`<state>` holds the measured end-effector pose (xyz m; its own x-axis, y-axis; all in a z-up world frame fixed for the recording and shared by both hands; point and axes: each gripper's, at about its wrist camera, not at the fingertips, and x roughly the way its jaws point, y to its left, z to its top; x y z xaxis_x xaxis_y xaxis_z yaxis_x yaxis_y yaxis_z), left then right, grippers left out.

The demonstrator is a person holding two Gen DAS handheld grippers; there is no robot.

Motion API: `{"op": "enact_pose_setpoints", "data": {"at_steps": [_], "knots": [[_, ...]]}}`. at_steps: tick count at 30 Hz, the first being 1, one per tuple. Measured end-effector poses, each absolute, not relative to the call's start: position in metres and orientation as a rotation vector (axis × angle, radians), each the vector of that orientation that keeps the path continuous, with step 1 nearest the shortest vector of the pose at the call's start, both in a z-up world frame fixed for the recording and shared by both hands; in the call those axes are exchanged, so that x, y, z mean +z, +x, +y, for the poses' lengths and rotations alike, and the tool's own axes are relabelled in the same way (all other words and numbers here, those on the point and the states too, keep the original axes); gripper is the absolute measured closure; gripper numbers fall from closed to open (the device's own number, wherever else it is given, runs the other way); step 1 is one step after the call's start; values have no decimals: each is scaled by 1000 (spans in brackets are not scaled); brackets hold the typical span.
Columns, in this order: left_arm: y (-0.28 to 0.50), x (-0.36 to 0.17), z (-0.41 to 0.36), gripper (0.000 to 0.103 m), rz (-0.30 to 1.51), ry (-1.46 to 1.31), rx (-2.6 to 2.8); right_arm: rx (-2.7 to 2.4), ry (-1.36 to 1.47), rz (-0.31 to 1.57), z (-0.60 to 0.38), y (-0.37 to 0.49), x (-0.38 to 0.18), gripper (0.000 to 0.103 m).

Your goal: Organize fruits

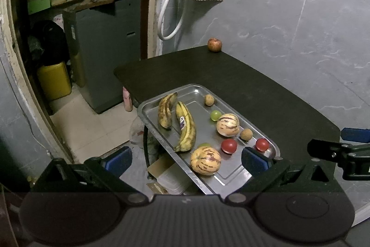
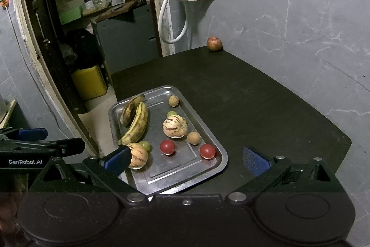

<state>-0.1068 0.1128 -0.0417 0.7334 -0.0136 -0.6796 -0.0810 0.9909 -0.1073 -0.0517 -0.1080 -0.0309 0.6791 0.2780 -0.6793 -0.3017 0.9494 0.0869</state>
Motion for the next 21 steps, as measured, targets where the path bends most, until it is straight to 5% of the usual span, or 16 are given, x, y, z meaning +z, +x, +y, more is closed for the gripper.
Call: {"op": "enact_pose_setpoints", "data": {"at_steps": [21], "knots": [[-113,-37,107,0,737,-132,32,329,-30,747,-116,-59,-29,1]]}}
